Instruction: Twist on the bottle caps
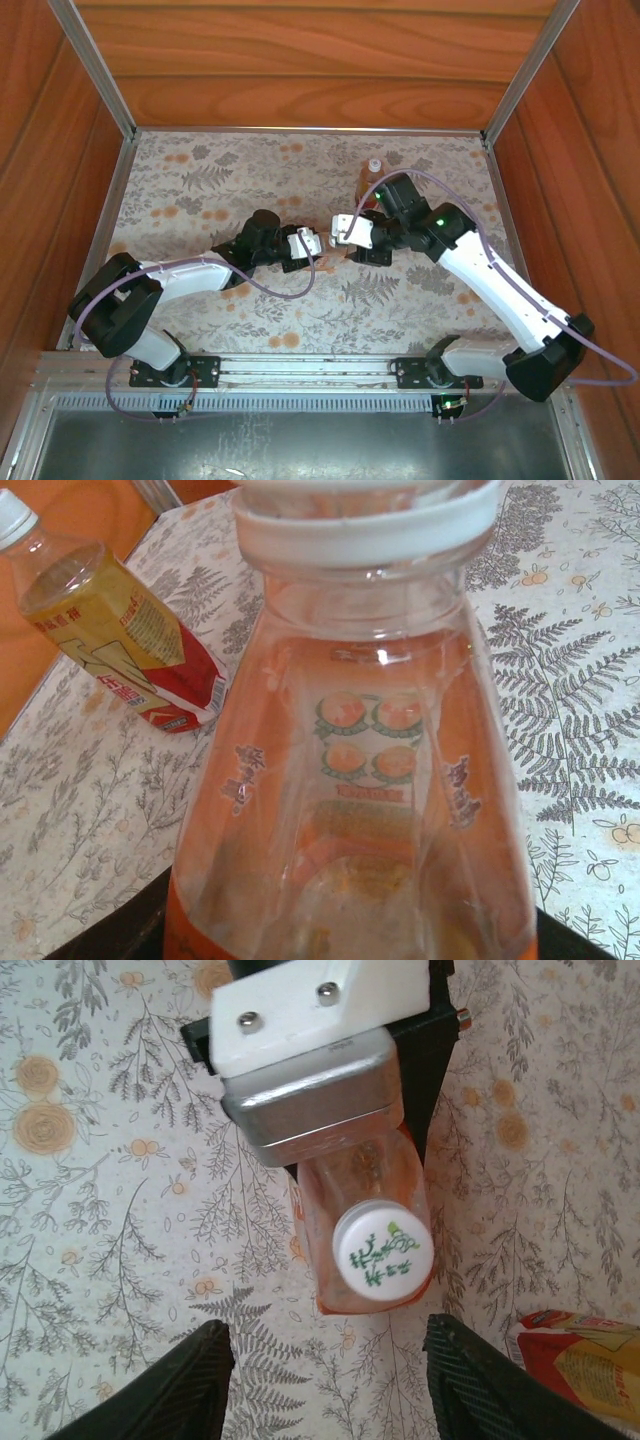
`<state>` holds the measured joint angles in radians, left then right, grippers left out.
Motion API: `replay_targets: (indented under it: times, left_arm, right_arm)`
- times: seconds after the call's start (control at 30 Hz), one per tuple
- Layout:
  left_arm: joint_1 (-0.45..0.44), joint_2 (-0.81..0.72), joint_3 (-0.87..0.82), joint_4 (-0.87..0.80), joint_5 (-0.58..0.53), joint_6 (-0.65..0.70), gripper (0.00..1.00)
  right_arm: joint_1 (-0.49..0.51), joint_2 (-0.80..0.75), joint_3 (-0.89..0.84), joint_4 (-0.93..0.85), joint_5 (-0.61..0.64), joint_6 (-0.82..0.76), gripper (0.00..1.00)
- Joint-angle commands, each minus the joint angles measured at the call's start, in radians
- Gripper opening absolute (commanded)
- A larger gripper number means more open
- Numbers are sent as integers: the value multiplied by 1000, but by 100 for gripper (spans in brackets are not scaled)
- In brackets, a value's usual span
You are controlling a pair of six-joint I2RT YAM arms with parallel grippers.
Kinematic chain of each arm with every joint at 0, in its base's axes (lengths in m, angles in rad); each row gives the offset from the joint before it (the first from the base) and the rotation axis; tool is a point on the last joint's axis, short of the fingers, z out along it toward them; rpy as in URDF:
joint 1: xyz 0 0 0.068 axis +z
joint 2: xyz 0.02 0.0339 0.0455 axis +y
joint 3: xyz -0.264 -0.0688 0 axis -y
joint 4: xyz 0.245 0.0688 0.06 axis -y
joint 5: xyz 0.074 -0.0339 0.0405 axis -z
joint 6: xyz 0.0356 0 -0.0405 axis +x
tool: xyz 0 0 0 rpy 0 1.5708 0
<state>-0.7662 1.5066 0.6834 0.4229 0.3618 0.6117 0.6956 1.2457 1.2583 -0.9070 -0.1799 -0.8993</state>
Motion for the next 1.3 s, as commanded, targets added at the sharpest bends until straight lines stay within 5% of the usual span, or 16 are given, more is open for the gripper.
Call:
replay_targets:
  times: [0.0, 0.67, 0.77, 0.9, 1.1, 1.2, 1.27]
  left_arm:
    - [-18, -8, 5, -50, -11, 31, 52]
    - [-31, -12, 10, -65, -69, 63, 52]
    - [-31, -13, 33, -64, -112, 39, 52]
    - [-30, -6, 58, -62, -199, 48, 52]
    - [-29, -6, 66, -62, -245, 78, 52]
    - [-29, -3, 67, -63, -233, 86, 52]
    - [-29, -6, 66, -63, -218, 76, 52]
  right_arm:
    - [9, 40, 26, 31, 9, -44, 54]
    - [9, 146, 73, 14, -18, 28, 23]
    - [9, 131, 69, 80, 29, 260, 12]
    - [7, 99, 50, 198, 153, 735, 12]
    - [8, 69, -15, 233, 179, 1426, 7]
    - [8, 50, -24, 199, 168, 1576, 10]
    - [9, 38, -33, 210, 129, 1519, 23]
